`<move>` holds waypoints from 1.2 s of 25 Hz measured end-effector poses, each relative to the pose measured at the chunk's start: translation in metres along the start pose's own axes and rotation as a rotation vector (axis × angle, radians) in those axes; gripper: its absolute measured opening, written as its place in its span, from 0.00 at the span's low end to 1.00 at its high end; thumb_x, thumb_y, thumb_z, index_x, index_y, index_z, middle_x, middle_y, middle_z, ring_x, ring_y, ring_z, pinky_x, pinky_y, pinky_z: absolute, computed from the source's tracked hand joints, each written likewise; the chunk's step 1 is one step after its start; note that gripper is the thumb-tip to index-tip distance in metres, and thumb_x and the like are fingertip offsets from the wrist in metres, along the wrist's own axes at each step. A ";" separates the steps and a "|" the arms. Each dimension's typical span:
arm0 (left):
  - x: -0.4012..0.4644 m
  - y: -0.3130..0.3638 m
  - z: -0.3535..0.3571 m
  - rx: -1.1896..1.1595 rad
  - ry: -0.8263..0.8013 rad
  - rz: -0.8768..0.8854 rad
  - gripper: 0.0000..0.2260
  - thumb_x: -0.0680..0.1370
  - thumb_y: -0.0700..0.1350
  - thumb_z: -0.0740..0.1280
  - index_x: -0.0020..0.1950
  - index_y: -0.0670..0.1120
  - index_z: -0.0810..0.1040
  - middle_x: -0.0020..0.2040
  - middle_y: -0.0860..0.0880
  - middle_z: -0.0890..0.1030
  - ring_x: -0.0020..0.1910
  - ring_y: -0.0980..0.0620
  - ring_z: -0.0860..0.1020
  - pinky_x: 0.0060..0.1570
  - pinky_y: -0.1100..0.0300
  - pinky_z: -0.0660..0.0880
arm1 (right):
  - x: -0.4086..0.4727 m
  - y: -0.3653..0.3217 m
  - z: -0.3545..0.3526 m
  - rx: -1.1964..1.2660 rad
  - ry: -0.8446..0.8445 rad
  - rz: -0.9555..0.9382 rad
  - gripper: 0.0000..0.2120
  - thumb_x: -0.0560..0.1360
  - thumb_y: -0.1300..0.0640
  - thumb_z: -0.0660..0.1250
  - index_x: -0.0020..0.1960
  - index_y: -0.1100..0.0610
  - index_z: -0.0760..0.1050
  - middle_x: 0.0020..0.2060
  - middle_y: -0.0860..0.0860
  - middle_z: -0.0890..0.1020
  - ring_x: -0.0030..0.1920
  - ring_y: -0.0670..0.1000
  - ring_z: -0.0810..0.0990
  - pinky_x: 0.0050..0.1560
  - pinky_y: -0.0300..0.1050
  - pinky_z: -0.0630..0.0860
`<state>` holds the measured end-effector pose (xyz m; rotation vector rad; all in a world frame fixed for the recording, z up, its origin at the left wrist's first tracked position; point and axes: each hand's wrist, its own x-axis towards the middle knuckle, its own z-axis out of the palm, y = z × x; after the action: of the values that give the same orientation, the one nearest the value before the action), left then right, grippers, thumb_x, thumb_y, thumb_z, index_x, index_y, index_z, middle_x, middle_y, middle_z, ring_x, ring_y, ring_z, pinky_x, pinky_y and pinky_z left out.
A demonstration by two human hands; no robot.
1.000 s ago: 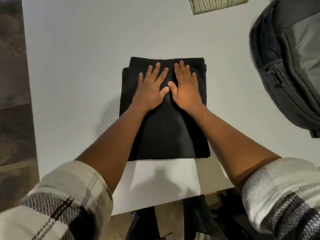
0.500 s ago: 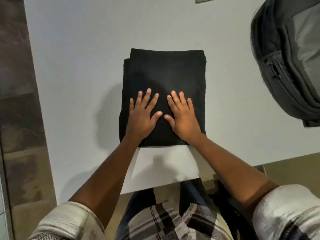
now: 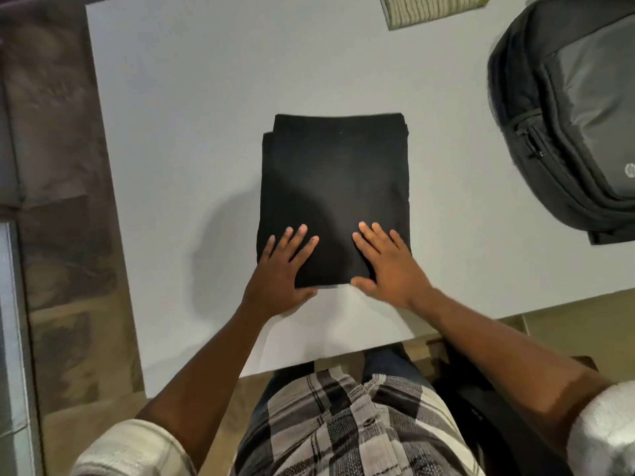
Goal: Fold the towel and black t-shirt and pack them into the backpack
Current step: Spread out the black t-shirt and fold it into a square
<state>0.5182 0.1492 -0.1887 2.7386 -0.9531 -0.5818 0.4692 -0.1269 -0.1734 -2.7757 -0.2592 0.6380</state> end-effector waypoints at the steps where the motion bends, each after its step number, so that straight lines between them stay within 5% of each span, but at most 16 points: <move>1: 0.002 -0.001 -0.003 0.007 -0.009 -0.006 0.44 0.74 0.67 0.67 0.82 0.54 0.49 0.83 0.49 0.49 0.81 0.44 0.48 0.78 0.41 0.51 | -0.001 -0.004 0.001 -0.010 -0.014 0.029 0.44 0.75 0.33 0.62 0.82 0.52 0.50 0.82 0.52 0.50 0.81 0.57 0.48 0.79 0.60 0.49; 7: 0.004 0.004 -0.008 -0.017 -0.028 -0.057 0.41 0.76 0.48 0.73 0.82 0.50 0.53 0.82 0.46 0.56 0.80 0.39 0.57 0.76 0.43 0.54 | -0.003 -0.008 0.010 -0.091 0.064 0.055 0.40 0.78 0.45 0.67 0.82 0.51 0.51 0.81 0.52 0.54 0.81 0.57 0.52 0.79 0.58 0.49; 11: -0.006 -0.002 -0.006 -0.063 0.211 -0.036 0.31 0.72 0.38 0.77 0.74 0.42 0.71 0.71 0.43 0.75 0.68 0.40 0.76 0.61 0.46 0.75 | -0.002 -0.005 0.008 -0.086 0.098 0.052 0.32 0.79 0.58 0.66 0.80 0.52 0.60 0.78 0.52 0.63 0.78 0.57 0.61 0.77 0.57 0.58; 15: -0.004 -0.014 -0.035 -0.230 0.246 -0.093 0.19 0.75 0.38 0.74 0.66 0.41 0.79 0.57 0.41 0.84 0.53 0.38 0.84 0.55 0.45 0.79 | 0.009 0.000 -0.021 0.097 0.132 0.101 0.22 0.76 0.63 0.64 0.68 0.49 0.77 0.58 0.52 0.82 0.59 0.57 0.81 0.58 0.50 0.76; 20: 0.020 -0.023 -0.110 -0.327 -0.034 -0.193 0.09 0.80 0.47 0.68 0.60 0.48 0.81 0.51 0.48 0.84 0.49 0.48 0.82 0.53 0.58 0.77 | 0.008 0.020 -0.075 0.413 0.044 0.134 0.06 0.73 0.55 0.72 0.45 0.46 0.77 0.38 0.42 0.82 0.41 0.50 0.81 0.42 0.47 0.77; 24: 0.048 -0.031 -0.161 -0.431 -0.220 -0.243 0.04 0.77 0.47 0.72 0.51 0.51 0.81 0.46 0.51 0.83 0.46 0.52 0.81 0.45 0.61 0.75 | 0.023 0.037 -0.125 0.607 0.023 0.179 0.09 0.68 0.57 0.79 0.41 0.49 0.80 0.37 0.43 0.83 0.39 0.44 0.80 0.40 0.37 0.72; 30: 0.118 -0.062 -0.208 -0.436 -0.145 -0.265 0.04 0.75 0.47 0.74 0.47 0.52 0.81 0.42 0.52 0.82 0.44 0.52 0.80 0.44 0.57 0.74 | 0.080 0.061 -0.179 0.639 0.142 0.198 0.09 0.68 0.57 0.80 0.45 0.53 0.83 0.40 0.43 0.83 0.41 0.43 0.79 0.44 0.36 0.73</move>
<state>0.7251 0.1322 -0.0539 2.4595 -0.4195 -0.9212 0.6277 -0.2066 -0.0693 -2.2217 0.2199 0.4586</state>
